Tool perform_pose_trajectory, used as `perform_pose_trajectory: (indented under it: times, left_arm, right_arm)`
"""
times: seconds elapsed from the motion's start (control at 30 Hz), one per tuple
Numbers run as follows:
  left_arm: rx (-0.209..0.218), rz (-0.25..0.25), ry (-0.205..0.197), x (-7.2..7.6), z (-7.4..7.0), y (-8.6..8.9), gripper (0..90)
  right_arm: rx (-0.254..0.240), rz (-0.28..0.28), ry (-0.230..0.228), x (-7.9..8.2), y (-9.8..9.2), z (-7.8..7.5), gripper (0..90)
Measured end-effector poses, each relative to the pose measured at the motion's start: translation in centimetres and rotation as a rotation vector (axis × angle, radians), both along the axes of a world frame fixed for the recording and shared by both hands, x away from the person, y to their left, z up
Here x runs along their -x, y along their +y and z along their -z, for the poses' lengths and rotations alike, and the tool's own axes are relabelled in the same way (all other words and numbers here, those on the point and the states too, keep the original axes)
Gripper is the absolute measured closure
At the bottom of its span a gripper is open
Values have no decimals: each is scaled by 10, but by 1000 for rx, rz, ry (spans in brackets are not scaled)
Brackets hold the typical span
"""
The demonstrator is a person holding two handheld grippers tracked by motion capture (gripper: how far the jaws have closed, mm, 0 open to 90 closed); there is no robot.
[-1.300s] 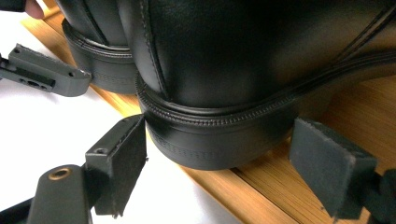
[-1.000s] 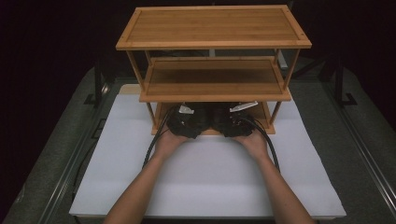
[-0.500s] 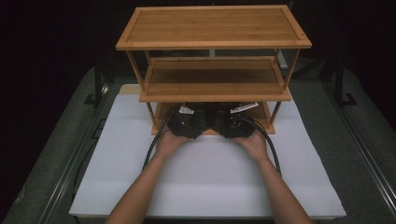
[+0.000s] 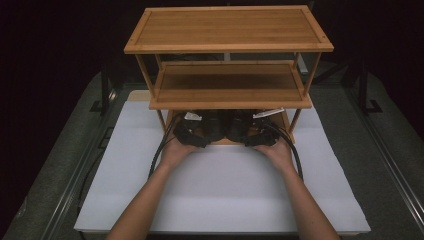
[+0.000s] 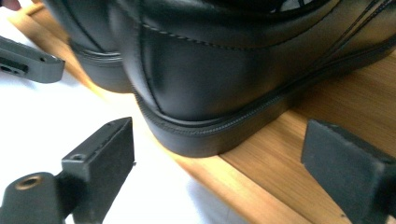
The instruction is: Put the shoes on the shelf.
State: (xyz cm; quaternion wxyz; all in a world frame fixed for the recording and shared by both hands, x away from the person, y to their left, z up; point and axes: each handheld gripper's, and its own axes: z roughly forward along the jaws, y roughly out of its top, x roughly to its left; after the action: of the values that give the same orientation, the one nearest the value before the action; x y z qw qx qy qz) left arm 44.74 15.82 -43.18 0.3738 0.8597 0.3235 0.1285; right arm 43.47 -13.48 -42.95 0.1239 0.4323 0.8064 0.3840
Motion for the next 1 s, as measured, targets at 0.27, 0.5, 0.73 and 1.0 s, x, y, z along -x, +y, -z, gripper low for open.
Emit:
perform_pose_trajectory:
  times: [0.27,0.5,0.73,1.0]
  left_arm:
    - [-12,40,-30,20,-9,11,99]
    - [-10,44,-39,41,-16,26,92]
    - [-26,32,-31,65,-18,52,92]
    - [-21,-6,-27,98,-15,96,92]
  right_arm:
    - [-11,17,-19,22,-15,-3,11]
    - [-10,25,-47,49,-39,-4,11]
    - [-5,33,-73,74,-63,-10,11]
    - [10,43,-89,107,-90,-9,11]
